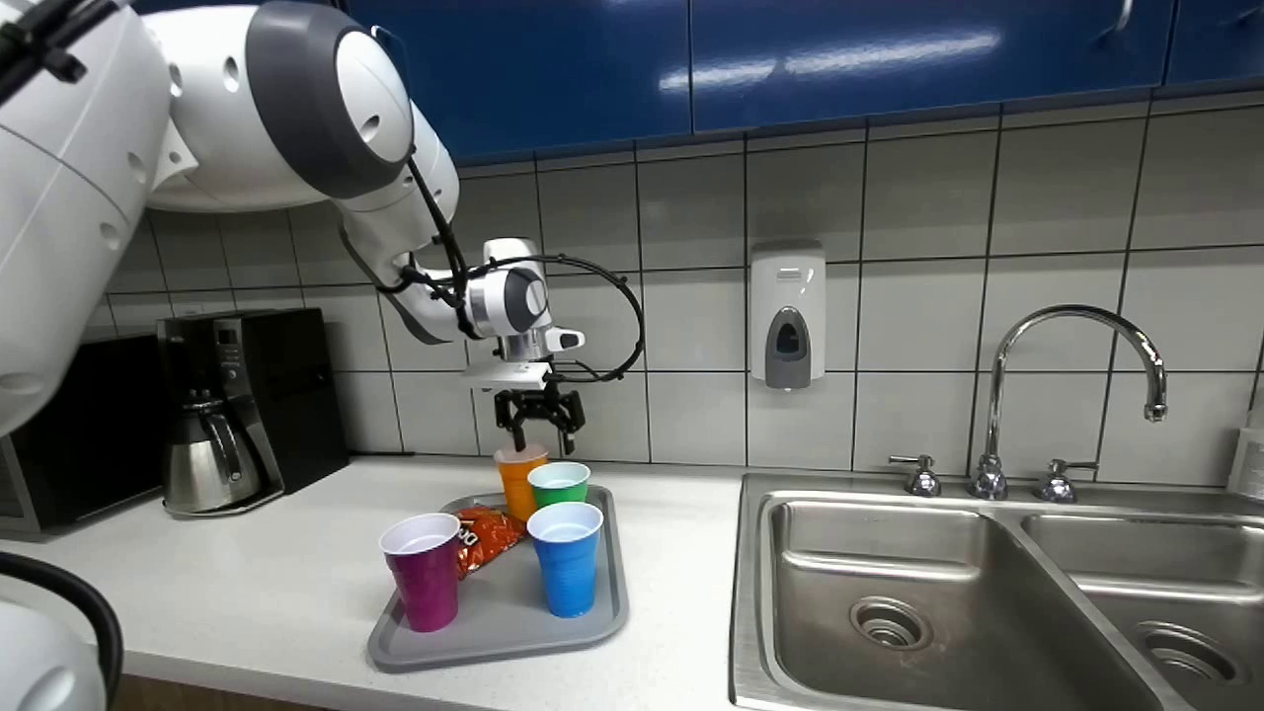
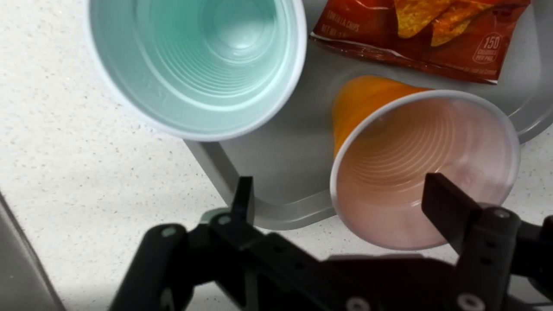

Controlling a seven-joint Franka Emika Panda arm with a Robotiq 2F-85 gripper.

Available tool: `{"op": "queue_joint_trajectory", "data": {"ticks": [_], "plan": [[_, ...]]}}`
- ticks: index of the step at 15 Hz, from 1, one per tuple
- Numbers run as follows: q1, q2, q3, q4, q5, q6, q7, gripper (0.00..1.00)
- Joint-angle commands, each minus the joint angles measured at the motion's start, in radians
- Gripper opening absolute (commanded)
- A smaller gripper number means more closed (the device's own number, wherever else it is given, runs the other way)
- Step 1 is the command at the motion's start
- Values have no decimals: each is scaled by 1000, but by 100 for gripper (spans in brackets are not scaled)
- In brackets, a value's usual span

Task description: Put the purple, blue and green cups onto the tray

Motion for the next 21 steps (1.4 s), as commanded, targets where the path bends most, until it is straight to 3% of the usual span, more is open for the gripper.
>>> {"op": "queue_joint_trajectory", "data": {"ticks": [1,11,21], "plan": [[-25,-77,19,-52,27,-8,-34,100],[-40,-240,24,-226,40,28,-83,100],[-56,-510,11,-552,4,59,-180,100]]}}
